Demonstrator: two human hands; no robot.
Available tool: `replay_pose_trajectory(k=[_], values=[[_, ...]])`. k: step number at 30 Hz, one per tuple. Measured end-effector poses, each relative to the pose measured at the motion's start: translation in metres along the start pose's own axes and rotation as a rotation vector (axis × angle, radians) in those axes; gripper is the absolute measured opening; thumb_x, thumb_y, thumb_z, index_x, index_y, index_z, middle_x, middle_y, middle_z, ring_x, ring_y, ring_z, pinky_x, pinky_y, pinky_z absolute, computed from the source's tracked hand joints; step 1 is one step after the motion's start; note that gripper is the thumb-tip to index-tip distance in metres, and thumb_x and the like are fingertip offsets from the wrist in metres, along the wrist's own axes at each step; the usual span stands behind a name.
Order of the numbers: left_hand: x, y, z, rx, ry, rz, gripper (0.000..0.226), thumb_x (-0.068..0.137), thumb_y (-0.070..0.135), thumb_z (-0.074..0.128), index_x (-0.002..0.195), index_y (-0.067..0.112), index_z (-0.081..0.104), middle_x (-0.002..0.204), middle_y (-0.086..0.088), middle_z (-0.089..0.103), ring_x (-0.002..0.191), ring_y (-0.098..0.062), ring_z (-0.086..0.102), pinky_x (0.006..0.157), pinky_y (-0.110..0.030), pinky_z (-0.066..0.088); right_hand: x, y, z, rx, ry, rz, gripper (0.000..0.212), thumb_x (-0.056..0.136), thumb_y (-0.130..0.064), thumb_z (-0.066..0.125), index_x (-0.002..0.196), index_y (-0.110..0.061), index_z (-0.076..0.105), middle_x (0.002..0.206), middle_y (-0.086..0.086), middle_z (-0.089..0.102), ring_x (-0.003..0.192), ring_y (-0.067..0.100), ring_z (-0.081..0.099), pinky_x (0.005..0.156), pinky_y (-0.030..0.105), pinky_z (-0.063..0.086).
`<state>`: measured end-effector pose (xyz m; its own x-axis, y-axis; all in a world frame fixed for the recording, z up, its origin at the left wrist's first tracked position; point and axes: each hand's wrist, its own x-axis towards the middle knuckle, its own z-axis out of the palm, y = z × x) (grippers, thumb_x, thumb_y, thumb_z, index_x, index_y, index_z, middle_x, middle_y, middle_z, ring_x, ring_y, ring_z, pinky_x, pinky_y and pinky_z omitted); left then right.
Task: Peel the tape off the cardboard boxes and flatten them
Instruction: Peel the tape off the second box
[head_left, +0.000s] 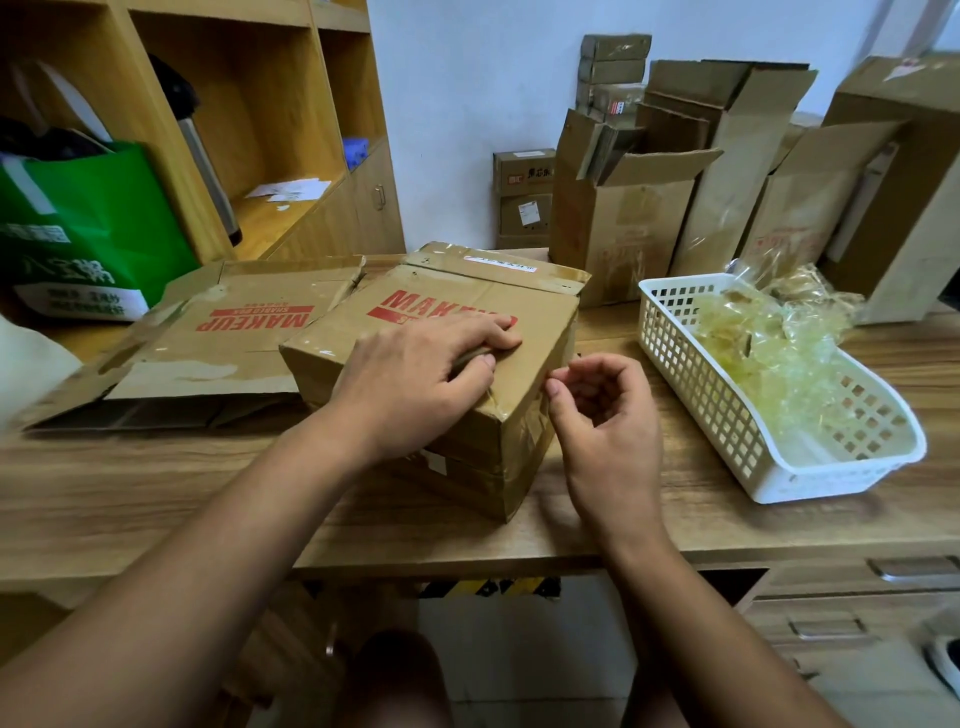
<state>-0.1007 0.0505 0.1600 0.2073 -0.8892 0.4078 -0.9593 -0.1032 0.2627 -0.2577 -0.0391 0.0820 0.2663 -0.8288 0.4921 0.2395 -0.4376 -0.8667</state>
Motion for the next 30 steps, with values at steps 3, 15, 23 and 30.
replay_pose_trajectory(k=[3,15,23,30], values=[[0.000,0.000,0.000,0.000,-0.007,-0.002,0.044,0.090,0.053,0.035,0.128,0.053,0.057,0.138,0.040,0.047,0.123,0.006,0.050,0.071,-0.025,0.037,0.003,-0.001,0.002,-0.059,0.024,-0.018,0.024,0.090,-0.004,0.073,0.103,-0.020,0.060,0.091,-0.007,0.070,0.086,0.005,0.068,0.075,0.015,0.052],[0.000,-0.001,0.000,0.001,-0.007,-0.002,0.044,0.090,0.054,0.034,0.128,0.052,0.057,0.138,0.041,0.046,0.121,0.007,0.049,0.068,-0.017,0.031,0.010,0.007,0.000,-0.147,-0.049,-0.068,0.037,0.089,-0.002,0.068,0.095,-0.033,0.050,0.084,-0.009,0.059,0.071,0.001,0.055,0.065,0.015,0.046],[0.000,-0.001,0.001,-0.004,0.005,0.001,0.043,0.091,0.052,0.036,0.128,0.052,0.058,0.137,0.041,0.048,0.123,0.007,0.049,0.069,-0.017,0.033,-0.003,0.007,-0.015,-0.082,-0.079,-0.101,0.029,0.092,-0.008,0.064,0.099,-0.033,0.052,0.093,-0.018,0.061,0.084,0.002,0.060,0.075,0.013,0.048],[0.000,-0.001,0.001,-0.005,0.004,0.005,0.044,0.089,0.053,0.035,0.127,0.051,0.057,0.137,0.042,0.047,0.121,0.006,0.051,0.069,-0.019,0.034,0.001,0.004,-0.007,-0.075,-0.104,-0.112,0.028,0.093,-0.007,0.068,0.108,-0.028,0.058,0.102,-0.012,0.064,0.094,0.011,0.066,0.080,0.018,0.052]])
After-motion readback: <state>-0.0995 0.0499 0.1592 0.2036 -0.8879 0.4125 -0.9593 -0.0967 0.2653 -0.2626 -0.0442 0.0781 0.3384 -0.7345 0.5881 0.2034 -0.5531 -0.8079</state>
